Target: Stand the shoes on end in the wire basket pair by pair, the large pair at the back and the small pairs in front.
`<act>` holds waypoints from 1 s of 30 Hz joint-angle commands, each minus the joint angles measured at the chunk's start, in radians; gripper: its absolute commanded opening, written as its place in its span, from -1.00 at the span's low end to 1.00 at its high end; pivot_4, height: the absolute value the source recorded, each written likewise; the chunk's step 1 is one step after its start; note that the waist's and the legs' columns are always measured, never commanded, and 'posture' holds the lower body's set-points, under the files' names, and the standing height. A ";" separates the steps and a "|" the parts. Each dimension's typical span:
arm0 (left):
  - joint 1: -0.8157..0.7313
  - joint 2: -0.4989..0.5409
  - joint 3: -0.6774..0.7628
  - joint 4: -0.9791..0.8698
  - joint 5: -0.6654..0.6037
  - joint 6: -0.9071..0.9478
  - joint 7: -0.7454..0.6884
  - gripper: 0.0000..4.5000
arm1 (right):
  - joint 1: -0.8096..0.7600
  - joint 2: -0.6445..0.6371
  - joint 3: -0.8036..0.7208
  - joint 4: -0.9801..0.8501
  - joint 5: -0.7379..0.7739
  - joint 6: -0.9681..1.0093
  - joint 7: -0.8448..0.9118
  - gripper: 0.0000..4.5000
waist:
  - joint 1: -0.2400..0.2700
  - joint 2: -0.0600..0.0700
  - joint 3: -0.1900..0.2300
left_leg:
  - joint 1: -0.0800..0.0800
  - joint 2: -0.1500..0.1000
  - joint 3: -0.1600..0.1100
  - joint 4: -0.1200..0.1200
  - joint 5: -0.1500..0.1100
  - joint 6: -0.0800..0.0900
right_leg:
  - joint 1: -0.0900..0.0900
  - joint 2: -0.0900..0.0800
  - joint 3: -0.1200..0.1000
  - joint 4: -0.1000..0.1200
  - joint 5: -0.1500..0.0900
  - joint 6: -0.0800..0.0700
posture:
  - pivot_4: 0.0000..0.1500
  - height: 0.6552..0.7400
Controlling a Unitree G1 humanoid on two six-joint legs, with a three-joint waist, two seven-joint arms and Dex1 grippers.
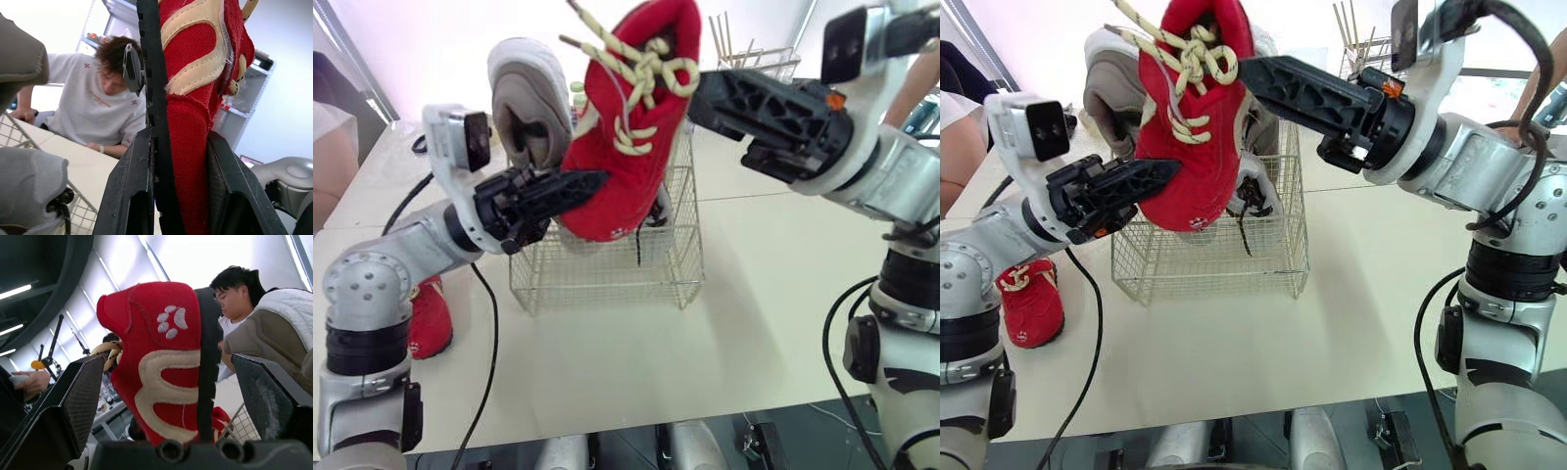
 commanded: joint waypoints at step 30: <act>0.146 0.212 0.094 -0.150 0.295 0.019 -0.046 0.34 | -0.061 -0.179 0.022 0.035 -0.542 -0.188 0.639 -0.73 | 0.000 0.000 0.000 | -0.001 0.001 0.000 -0.001 -0.001 0.001 | -0.001 0.001 0.000 -0.001 0.000 0.000 | 1.00 1.00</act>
